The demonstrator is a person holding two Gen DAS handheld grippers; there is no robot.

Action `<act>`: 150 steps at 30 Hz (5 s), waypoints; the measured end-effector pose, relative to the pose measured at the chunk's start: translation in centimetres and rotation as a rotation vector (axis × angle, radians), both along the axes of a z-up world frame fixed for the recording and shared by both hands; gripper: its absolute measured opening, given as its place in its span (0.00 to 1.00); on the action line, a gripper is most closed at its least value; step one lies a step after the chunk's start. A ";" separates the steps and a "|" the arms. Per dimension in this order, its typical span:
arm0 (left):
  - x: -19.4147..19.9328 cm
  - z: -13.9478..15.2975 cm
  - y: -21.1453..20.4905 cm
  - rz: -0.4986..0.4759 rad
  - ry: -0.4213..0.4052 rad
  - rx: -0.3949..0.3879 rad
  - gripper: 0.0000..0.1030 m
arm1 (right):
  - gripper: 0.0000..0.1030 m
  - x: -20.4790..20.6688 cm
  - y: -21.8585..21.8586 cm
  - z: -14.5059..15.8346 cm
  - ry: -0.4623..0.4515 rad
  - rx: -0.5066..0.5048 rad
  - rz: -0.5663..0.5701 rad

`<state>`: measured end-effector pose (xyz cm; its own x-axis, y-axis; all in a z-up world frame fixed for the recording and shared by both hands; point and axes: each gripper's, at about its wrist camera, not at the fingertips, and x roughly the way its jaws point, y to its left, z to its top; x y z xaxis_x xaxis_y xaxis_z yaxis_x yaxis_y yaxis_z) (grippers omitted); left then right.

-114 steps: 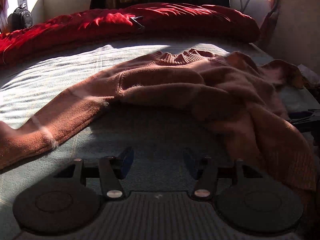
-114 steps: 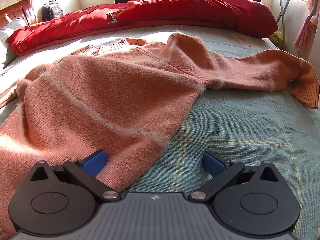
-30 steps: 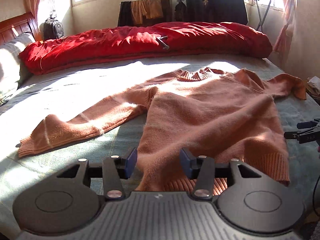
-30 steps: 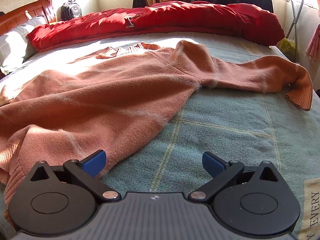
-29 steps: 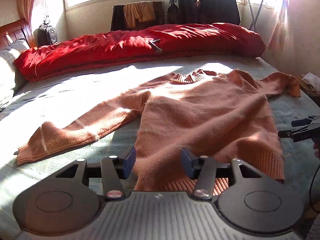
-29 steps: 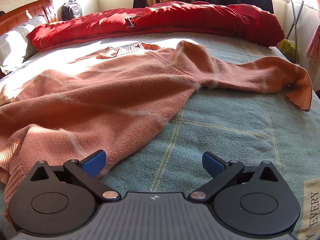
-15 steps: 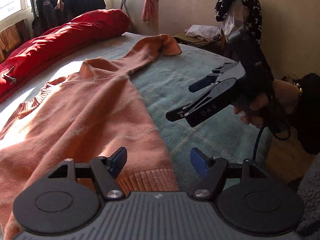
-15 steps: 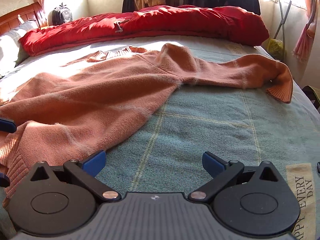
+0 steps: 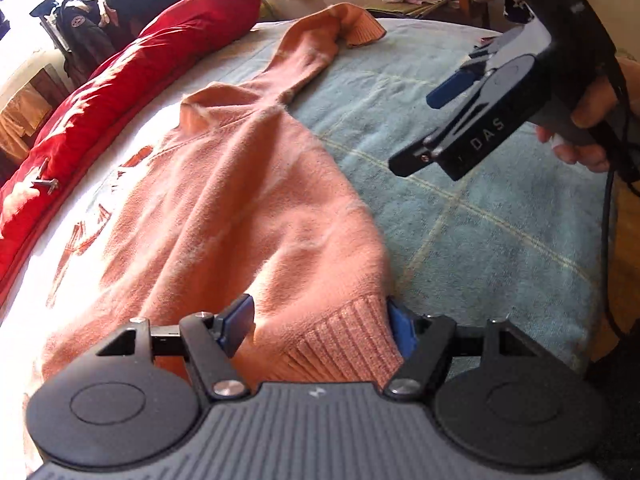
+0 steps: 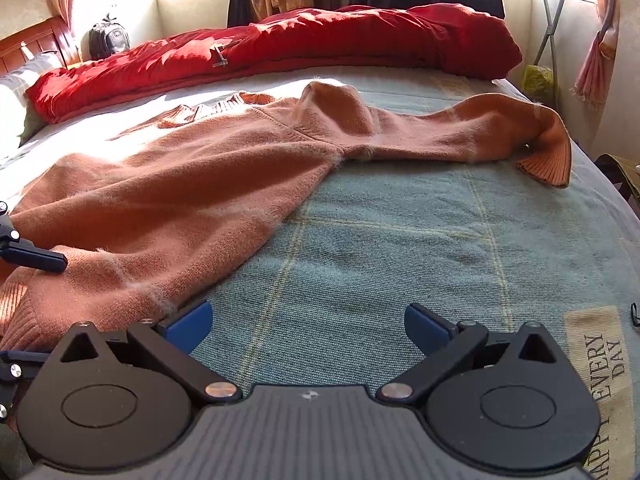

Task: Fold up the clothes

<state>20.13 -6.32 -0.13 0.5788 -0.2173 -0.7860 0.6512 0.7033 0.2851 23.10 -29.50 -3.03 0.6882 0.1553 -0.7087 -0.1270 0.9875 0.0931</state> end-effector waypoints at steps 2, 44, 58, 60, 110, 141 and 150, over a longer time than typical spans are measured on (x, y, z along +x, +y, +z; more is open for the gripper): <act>0.9 0.7 1.7 0.073 -0.026 -0.014 0.69 | 1.00 0.2 -0.1 0.2 -0.004 0.007 0.001; 4.5 2.7 14.3 0.451 -0.038 -0.322 0.69 | 1.00 8.9 6.3 3.1 0.006 0.891 0.440; 4.1 1.0 9.9 0.342 0.027 -0.324 0.70 | 1.00 5.6 5.6 -3.8 0.194 0.767 0.482; 4.0 0.9 9.9 0.346 0.033 -0.324 0.70 | 0.99 5.0 5.5 -4.5 0.157 0.760 0.478; -1.7 3.1 9.4 0.370 0.109 -0.386 0.73 | 0.15 -0.5 -8.5 2.8 0.253 0.686 0.164; 7.2 -2.2 29.2 0.970 0.135 -0.940 0.72 | 0.49 3.3 -1.6 4.0 0.141 0.489 0.310; 13.1 -8.3 32.0 1.091 0.220 -1.218 0.68 | 0.49 3.7 -1.7 3.6 0.156 0.468 0.249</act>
<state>33.19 25.72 -8.41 0.7704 -0.3201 -0.5514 -0.3194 0.5547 -0.7683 26.76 -31.21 0.59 0.4829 0.6228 -0.6156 -0.3012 0.7782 0.5510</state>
